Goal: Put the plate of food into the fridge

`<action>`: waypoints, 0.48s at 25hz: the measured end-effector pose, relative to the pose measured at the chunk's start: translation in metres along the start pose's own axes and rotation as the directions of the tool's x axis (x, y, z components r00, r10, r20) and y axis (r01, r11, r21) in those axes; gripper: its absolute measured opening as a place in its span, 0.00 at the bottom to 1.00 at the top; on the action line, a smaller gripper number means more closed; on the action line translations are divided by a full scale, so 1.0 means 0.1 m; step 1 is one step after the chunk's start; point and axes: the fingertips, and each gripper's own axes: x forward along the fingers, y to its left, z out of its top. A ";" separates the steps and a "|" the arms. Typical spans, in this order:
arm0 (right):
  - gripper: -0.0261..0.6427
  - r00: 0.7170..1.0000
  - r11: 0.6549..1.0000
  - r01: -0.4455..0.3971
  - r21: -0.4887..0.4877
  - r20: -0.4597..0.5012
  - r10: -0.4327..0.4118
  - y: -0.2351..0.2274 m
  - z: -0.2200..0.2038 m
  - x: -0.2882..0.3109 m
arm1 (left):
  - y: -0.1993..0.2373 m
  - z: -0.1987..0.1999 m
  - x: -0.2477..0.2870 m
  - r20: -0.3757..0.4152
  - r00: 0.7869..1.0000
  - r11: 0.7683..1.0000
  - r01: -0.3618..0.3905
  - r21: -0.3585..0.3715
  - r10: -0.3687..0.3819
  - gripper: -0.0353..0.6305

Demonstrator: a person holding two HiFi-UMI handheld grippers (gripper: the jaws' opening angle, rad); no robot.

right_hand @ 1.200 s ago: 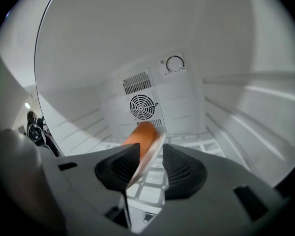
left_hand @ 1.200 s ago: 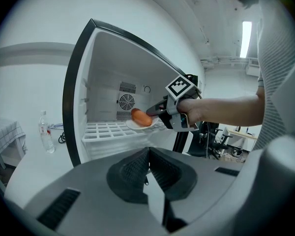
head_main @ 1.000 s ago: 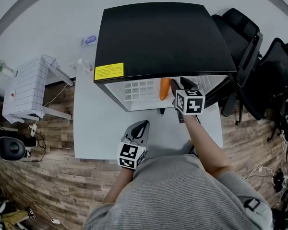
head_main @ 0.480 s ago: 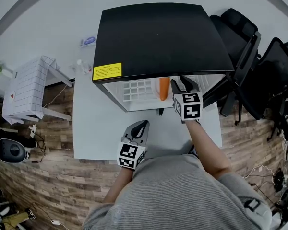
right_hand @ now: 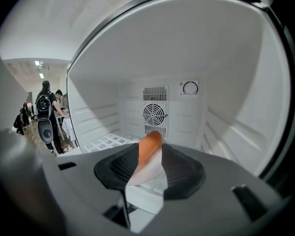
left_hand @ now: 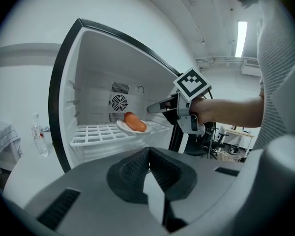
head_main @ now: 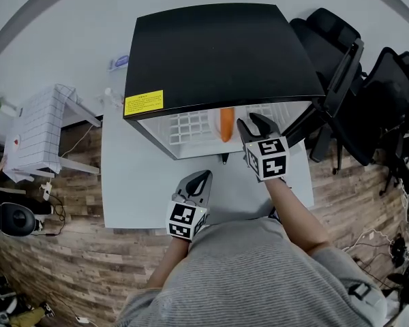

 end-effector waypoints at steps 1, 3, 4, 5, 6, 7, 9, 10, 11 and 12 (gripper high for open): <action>0.26 1.000 1.000 -0.006 -0.004 0.003 0.006 0.02 0.00 -0.02 | -0.01 0.01 0.01 0.002 1.000 1.000 0.002 0.003 -0.002 0.07; 0.26 1.000 1.000 -0.022 -0.009 0.007 0.022 0.05 0.00 -0.06 | -0.02 0.03 0.03 0.017 1.000 1.000 0.002 0.012 -0.002 0.07; 0.26 0.999 0.999 -0.032 -0.011 0.006 0.032 0.06 0.00 -0.08 | -0.03 0.03 0.03 0.015 1.000 1.000 0.004 0.013 -0.004 0.07; 0.26 0.999 0.999 -0.041 -0.014 0.005 0.041 0.08 -0.01 -0.09 | -0.04 0.03 0.03 0.012 1.000 1.000 0.005 0.013 -0.005 0.07; 0.26 0.999 0.999 -0.047 -0.019 0.002 0.047 0.08 -0.02 -0.10 | -0.05 0.04 0.04 0.015 1.000 1.000 0.006 0.015 -0.006 0.07; 0.26 0.999 0.999 -0.048 -0.025 0.001 0.048 0.08 -0.02 -0.12 | -0.06 0.06 0.05 0.022 1.000 1.000 0.006 0.018 -0.006 0.07; 0.18 0.999 0.998 -0.039 -0.043 0.002 0.039 0.07 -0.02 -0.14 | -0.08 0.08 0.05 0.028 1.000 1.000 0.006 0.021 -0.007 0.07; 0.13 0.999 0.998 -0.032 -0.054 0.005 0.032 0.06 -0.02 -0.15 | -0.09 0.07 0.05 0.026 1.000 1.000 0.007 0.020 -0.007 0.07; 0.09 1.000 0.998 -0.027 -0.064 0.007 0.028 0.06 -0.01 -0.16 | -0.09 0.07 0.05 0.021 1.000 1.000 0.007 0.019 -0.008 0.07; 0.08 1.000 0.997 -0.028 -0.072 0.007 0.028 0.06 -0.01 -0.17 | -0.10 0.05 0.05 0.014 1.000 1.000 0.008 0.016 -0.008 0.07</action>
